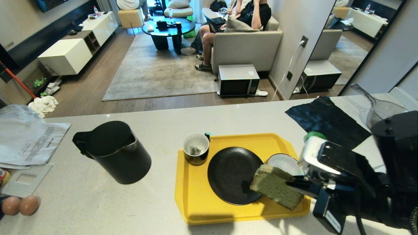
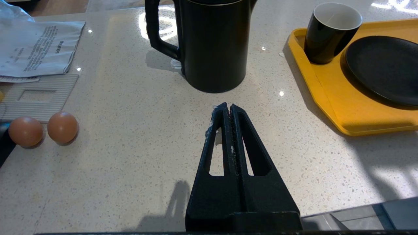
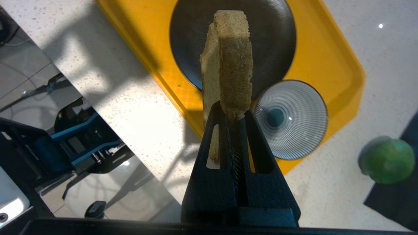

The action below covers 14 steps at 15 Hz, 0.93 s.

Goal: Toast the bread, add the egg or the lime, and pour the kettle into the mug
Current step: Put the baked bread on a plate

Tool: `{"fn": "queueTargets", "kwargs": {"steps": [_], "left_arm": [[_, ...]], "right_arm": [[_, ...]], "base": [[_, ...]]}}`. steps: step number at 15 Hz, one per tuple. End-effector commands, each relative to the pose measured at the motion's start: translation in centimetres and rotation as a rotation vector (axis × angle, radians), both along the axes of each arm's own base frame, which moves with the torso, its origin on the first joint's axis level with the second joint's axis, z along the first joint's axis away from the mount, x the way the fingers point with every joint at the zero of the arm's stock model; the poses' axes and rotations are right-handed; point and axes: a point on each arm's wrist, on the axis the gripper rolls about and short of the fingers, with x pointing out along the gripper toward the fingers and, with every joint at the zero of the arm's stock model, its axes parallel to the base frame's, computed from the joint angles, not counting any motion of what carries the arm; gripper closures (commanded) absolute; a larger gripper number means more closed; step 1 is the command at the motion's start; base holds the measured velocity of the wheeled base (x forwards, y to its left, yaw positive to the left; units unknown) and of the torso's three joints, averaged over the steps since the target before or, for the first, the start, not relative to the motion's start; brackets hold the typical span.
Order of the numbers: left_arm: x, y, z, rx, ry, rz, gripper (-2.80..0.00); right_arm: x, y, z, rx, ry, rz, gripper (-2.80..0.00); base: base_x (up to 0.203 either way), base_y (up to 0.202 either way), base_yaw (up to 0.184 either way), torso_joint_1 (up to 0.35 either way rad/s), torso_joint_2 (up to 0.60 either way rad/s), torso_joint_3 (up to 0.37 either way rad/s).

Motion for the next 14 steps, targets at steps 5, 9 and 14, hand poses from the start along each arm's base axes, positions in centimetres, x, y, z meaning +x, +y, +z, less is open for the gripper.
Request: {"fn": "queueTargets", "kwargs": {"steps": [5, 9, 14], "left_arm": [[0.1, 0.0, -0.5, 0.0, 0.016, 0.0, 0.0], [0.1, 0.0, -0.5, 0.0, 0.016, 0.0, 0.0], [0.1, 0.0, -0.5, 0.0, 0.016, 0.0, 0.0]], "right_arm": [[3.1, 5.1, -3.1, -0.051, 0.042, 0.055, 0.0], [5.0, 7.2, -4.1, -0.051, 0.042, 0.055, 0.0], [6.9, 9.3, -4.5, -0.043, 0.031, 0.054, 0.0]], "base": [[0.0, 0.0, 0.0, 0.0, 0.0, 0.0], [0.0, 0.0, 0.0, 0.0, 0.0, 0.0], [0.0, 0.0, 0.0, 0.0, 0.0, 0.0]]}}
